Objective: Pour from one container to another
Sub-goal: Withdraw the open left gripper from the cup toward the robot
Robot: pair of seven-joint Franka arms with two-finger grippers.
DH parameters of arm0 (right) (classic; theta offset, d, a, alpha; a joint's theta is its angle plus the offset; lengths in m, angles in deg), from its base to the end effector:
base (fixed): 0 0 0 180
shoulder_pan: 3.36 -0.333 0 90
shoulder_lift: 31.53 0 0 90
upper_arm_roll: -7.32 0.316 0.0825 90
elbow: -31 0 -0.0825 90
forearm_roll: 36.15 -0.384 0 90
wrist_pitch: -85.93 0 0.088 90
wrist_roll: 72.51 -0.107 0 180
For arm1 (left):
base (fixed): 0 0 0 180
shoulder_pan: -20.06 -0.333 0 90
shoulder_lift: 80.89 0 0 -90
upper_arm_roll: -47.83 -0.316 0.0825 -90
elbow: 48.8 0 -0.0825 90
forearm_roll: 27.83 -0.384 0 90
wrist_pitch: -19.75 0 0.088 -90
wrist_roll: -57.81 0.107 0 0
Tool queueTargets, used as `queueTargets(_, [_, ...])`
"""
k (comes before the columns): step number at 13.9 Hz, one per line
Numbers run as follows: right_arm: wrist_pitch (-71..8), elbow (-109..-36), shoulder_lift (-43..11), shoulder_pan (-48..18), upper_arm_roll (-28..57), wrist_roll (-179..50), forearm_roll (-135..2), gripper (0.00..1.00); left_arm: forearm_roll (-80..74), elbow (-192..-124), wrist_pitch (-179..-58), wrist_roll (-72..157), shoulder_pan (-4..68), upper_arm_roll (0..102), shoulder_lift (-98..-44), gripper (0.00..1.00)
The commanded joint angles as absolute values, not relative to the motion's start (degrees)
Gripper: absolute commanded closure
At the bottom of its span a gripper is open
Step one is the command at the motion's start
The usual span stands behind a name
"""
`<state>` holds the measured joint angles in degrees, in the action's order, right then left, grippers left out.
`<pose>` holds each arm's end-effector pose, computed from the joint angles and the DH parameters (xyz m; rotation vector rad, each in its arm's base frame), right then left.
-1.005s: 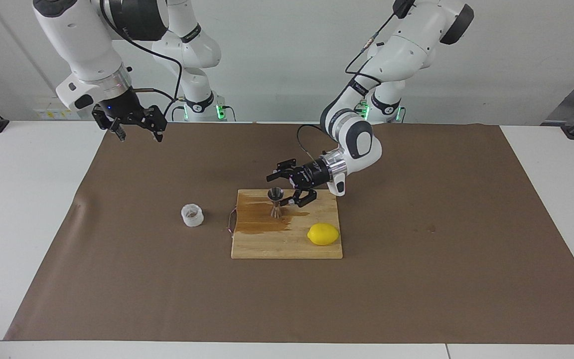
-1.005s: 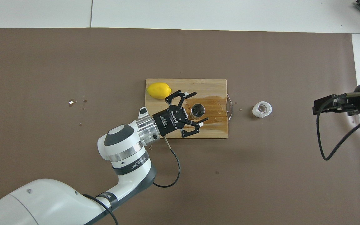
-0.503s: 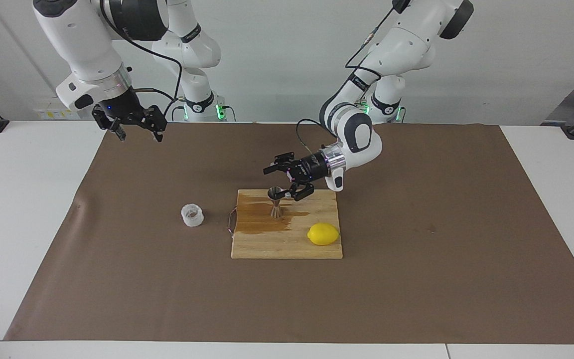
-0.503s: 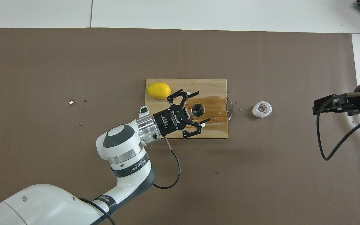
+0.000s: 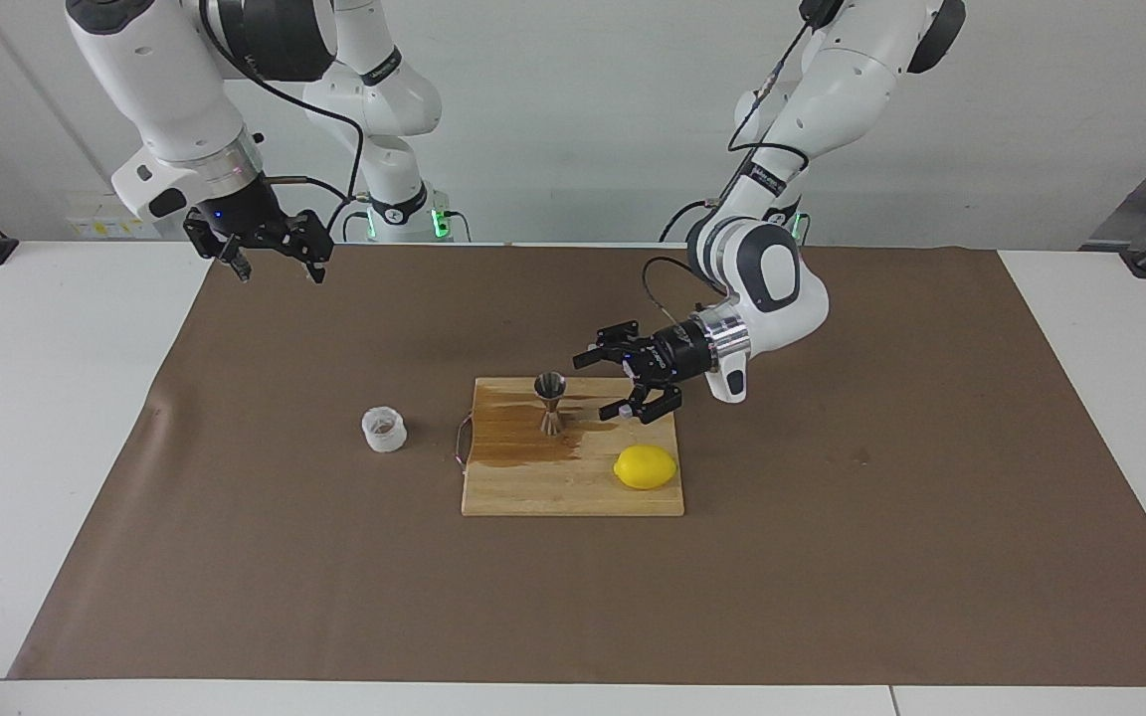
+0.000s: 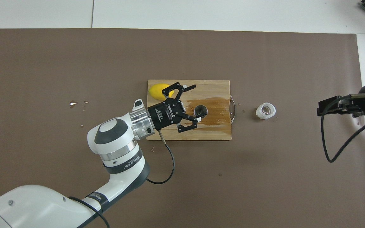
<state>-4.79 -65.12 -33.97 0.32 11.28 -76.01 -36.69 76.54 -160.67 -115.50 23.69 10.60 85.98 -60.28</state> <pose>0.5398 0.0044 0.5985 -3.1345 0.0889 0.0815 0.5599 -0.2916 0.3582 1.2051 1.3265 -0.8256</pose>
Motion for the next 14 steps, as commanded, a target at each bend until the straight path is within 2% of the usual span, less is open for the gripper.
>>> queueTargets(1, [-5.74, -66.03, -34.61, 1.04, 11.62, -76.73, -37.47, 0.0, 65.82, -159.81, -115.86, 18.71, 7.94, 85.98, -61.03, 0.0])
queueTargets(5, [-5.74, -66.12, -34.52, 1.04, 11.62, -76.64, -37.47, 0.0, 42.27, -158.14, -115.07, 13.26, 4.51, 85.98, -61.03, 0.0])
queueTargets(8, [-5.83, -66.12, -34.61, 1.04, 11.62, -76.73, -37.47, 0.0, 35.47, -157.7, -114.9, 12.02, 3.28, 85.89, -61.11, 0.0])
queueTargets(11, [-4.26, -66.2, -35.05, 1.3, 11.45, -76.91, -37.47, 0.0, 19.86, -156.91, -114.2, 12.1, 1.7, 85.89, -61.99, 0.0])
queueTargets(14, [-4.16, -66.12, -35.05, 2.36, 11.45, -76.56, -37.47, 0.0, 10.43, -156.73, -112.44, 12.37, 0.81, 85.89, -63.92, 0.0])
